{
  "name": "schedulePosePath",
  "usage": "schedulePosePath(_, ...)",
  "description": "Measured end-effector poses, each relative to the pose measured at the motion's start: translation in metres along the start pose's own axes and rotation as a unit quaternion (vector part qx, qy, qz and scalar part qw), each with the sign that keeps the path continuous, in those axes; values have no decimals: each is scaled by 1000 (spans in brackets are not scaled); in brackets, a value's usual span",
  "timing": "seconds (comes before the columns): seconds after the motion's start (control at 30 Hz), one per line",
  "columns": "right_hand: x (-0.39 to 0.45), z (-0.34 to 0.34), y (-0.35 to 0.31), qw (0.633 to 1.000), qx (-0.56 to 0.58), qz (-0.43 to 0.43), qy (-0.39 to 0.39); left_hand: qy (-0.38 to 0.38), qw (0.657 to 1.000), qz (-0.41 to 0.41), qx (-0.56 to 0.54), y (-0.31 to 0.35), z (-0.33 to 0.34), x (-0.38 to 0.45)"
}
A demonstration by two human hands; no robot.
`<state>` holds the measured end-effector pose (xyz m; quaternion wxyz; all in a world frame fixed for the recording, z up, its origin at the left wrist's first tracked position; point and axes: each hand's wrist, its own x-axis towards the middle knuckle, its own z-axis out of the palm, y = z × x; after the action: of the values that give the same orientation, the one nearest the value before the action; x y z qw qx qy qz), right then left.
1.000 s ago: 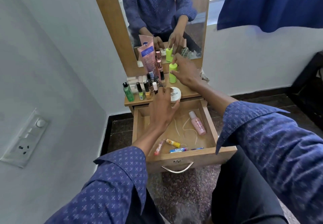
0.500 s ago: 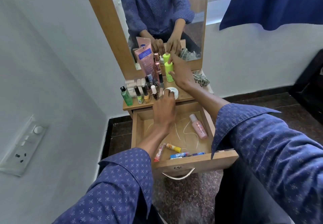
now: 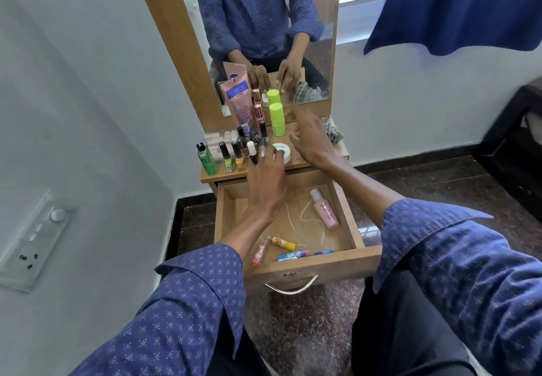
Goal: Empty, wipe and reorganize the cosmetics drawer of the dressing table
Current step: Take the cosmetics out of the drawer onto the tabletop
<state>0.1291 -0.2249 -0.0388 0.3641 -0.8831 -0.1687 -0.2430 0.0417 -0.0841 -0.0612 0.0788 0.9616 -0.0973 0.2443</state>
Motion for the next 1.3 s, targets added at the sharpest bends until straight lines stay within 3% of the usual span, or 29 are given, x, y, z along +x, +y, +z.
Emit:
schedulePosePath(0.17,-10,8,-12,999,9,3,-47,-3,999,-45,-26,-5,3,-20)
schedulePosePath(0.27,-11,19,-19,994,51,39,-93,-29,998,-57,-31,-6,0,-27)
schedulePosePath(0.53,-5,31,-26,981,73,134,-117,-48,995,-70,-54,-6,-6,-32)
schedulePosePath(1.3,-4,35,-43,973,78,201,-87,-69,995,-59,-52,-14,-10,-35)
